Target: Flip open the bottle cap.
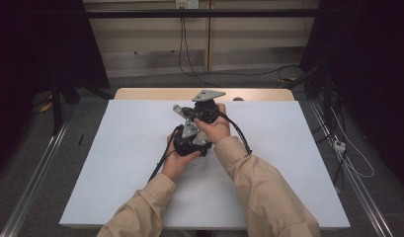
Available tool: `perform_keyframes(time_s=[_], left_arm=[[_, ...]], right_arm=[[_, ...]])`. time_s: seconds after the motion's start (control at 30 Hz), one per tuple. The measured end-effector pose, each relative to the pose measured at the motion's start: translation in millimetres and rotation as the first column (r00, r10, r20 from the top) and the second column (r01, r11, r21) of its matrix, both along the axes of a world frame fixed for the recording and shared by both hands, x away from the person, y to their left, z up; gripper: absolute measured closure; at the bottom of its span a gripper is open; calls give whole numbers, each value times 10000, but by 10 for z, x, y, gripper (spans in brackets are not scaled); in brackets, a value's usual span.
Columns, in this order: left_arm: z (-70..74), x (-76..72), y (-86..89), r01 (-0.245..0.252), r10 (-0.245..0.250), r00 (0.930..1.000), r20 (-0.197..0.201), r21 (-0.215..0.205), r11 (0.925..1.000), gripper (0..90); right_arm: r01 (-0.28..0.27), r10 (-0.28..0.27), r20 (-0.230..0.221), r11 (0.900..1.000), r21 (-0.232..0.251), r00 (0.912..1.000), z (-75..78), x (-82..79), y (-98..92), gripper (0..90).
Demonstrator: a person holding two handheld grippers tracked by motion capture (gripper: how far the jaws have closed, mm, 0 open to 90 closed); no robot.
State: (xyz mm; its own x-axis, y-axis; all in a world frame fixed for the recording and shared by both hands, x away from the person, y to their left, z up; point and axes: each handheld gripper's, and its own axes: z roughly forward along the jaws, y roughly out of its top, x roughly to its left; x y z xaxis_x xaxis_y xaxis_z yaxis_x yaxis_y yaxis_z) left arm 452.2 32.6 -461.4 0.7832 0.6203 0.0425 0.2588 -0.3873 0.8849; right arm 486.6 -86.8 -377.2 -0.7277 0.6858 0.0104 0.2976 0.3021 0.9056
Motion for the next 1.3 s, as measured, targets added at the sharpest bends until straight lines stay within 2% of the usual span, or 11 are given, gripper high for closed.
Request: perform_keyframes(time_s=[0.2, 0.33, 0.43, 0.47, 0.53, 0.6, 0.7, 0.97, 1.07, 1.2, 1.3], left_arm=[[6, 5, 13, 46, -47, 10000, -76, -89, 9999, 181], [6, 8, 22, 27, -31, 9999, -129, -329, 9995, 162], [10, 1, 32, -107, 99, 9997, -232, -344, 9994, 127], [16, 9, 41, 7, -9, 9999, -124, -192, 9998, 110], [14, -6, 36, 20, -23, 9997, -256, -139, 9999, 104], [20, -19, 39, -85, 81, 9994, -337, -97, 9999, 85], [38, -24, 75, 43, -47, 9985, -539, -71, 10000, 85], [167, -124, 285, -30, 27, 9989, -472, -71, 10000, 77], [223, -166, 367, 72, -81, 9982, -591, -151, 9999, 69], [234, -252, 520, 243, -254, 9983, -525, -228, 9994, 66], [250, -312, 641, 346, -361, 9977, -573, -279, 9990, 61]], right_arm=[[85, -85, -8, 9999, -83, 10000, 11, -7, -22, 900], [163, -163, 72, 9998, -95, 9998, 36, -16, -54, 885], [234, -233, 150, 9997, -116, 9996, 56, -25, -85, 863], [223, -222, 163, 9997, -92, 9996, 69, -34, -101, 850], [272, -271, 230, 9996, -61, 9994, 87, -51, -122, 823], [314, -312, 291, 9995, -75, 9991, 106, -85, -152, 761], [402, -401, 373, 9992, -27, 9985, 119, -140, -200, 665], [531, -537, 209, 9982, 264, 9983, 166, -338, -403, 429], [488, -503, 285, 9976, 501, 9983, 174, -442, -499, 366], [531, -548, 235, 9963, 681, 9982, 146, -581, -619, 261], [497, -513, 261, 9971, 574, 9983, 87, -691, -703, 224]])
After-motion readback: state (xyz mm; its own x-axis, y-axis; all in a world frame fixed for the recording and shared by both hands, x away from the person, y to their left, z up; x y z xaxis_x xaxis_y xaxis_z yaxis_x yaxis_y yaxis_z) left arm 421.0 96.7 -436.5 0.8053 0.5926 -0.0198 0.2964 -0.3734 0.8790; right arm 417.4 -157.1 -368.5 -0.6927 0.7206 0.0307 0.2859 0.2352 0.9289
